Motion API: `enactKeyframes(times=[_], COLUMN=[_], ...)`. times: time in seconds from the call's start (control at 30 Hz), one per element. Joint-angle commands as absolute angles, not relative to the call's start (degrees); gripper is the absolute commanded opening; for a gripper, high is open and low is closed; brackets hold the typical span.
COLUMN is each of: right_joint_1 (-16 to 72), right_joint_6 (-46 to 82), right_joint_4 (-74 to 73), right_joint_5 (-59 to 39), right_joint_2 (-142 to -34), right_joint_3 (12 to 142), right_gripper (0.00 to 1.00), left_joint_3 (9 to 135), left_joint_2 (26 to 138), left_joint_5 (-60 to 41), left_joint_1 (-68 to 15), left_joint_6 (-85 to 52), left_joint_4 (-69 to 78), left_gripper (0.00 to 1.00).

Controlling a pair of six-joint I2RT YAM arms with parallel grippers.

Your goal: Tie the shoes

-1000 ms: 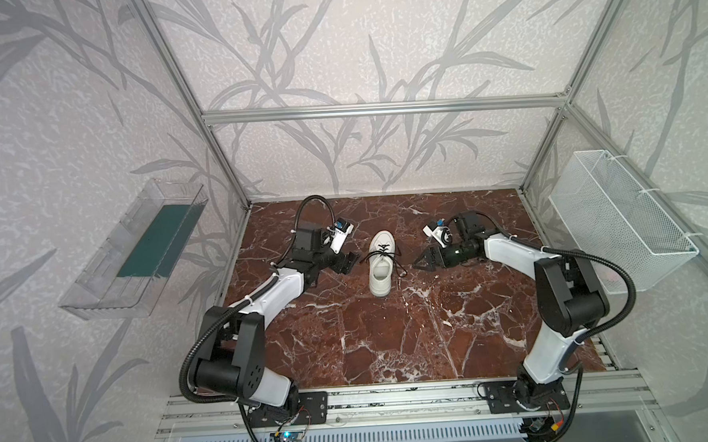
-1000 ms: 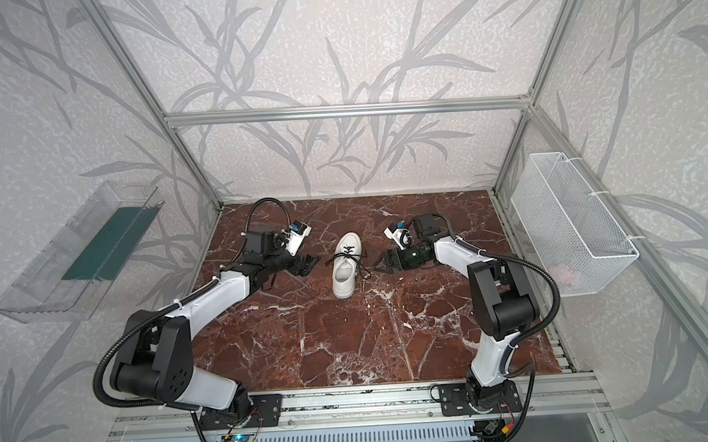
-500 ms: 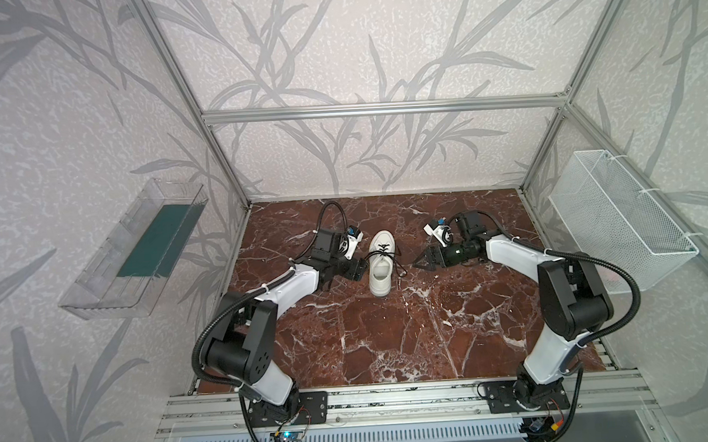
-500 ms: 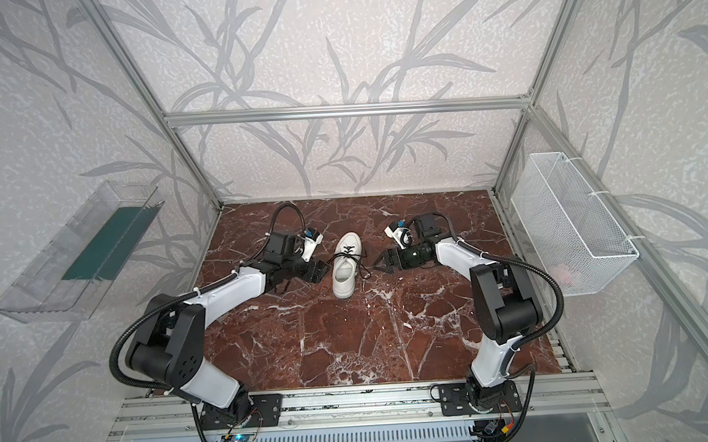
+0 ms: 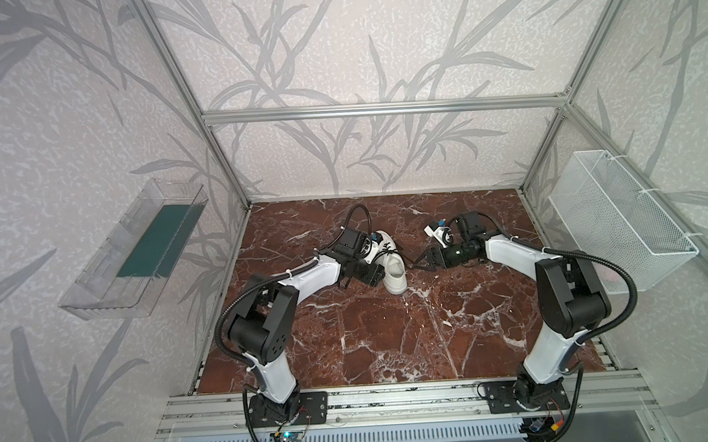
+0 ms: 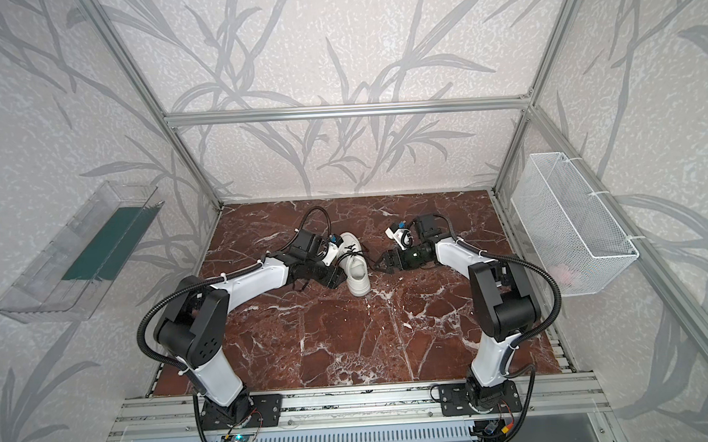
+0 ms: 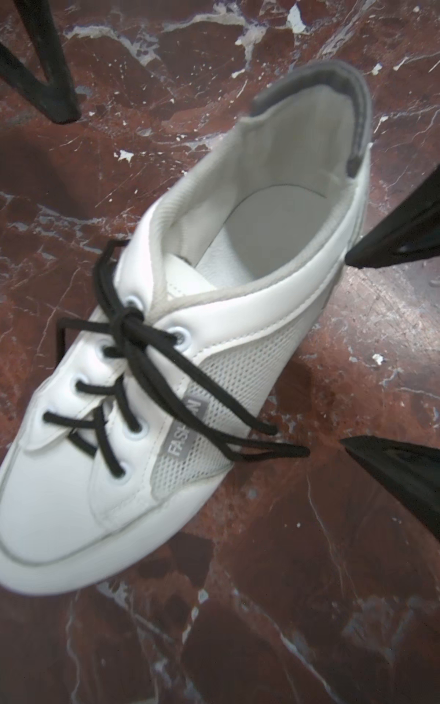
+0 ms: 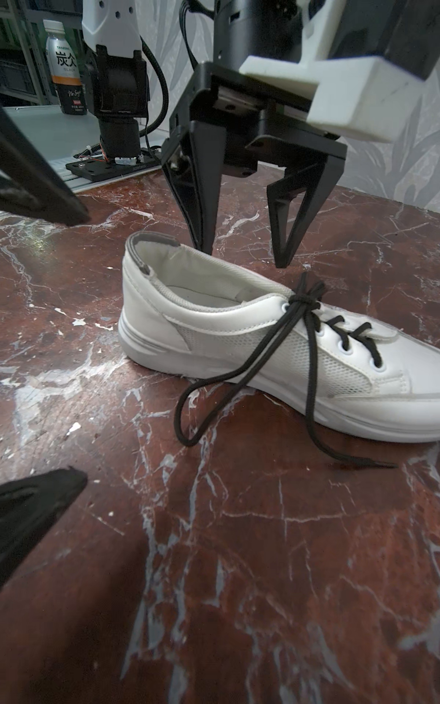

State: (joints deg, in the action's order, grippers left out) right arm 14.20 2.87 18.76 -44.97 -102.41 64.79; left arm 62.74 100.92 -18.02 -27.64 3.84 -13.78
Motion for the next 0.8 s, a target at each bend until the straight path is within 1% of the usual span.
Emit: enactKeyframes(times=[0.0,0.07,0.2,0.3,0.4,0.5,0.6,0.77], right_joint_1=[13.9,13.9,14.1,15.3,16.9,18.1,19.5,21.1], right_joint_6=[1.6,2.0,6.0,9.6,13.2,18.0,19.6,20.9], right_joint_4=[19.7,18.4,14.7,10.1,6.1,0.6,-0.8,-1.9], right_joint_5=[-45.3,-45.1,-48.3,-49.9,-51.0,-53.2,-53.2,-53.7], right_joint_2=[-101.8,-101.2,-102.4,-103.0,-103.4,-104.5,-105.6,-107.0], right_joint_3=[66.4,65.7,65.1,63.5,62.1,61.0,61.0,60.8], right_gripper=[0.99,0.99,0.99,0.99,0.99,0.99,0.99,0.99], left_joint_3=[62.9,61.4,58.2,55.4,51.9,48.6,46.7,45.4], left_joint_2=[99.0,97.5,95.0,93.9,93.6,94.2,95.8,98.7], left_joint_5=[-17.0,-17.5,-20.8,-27.2,-31.6,-32.5,-34.6,-36.7], left_joint_1=[-27.1,-26.2,-24.0,-21.9,-21.0,-20.7,-20.1,-19.7], left_joint_6=[2.3,0.5,-6.1,-11.1,-17.0,-21.9,-27.0,-33.1], left_joint_4=[-14.4,-11.9,-5.4,2.1,10.3,16.7,21.7,26.7], left_gripper=[0.74,0.76,0.76,0.76,0.71,0.64,0.58,0.54])
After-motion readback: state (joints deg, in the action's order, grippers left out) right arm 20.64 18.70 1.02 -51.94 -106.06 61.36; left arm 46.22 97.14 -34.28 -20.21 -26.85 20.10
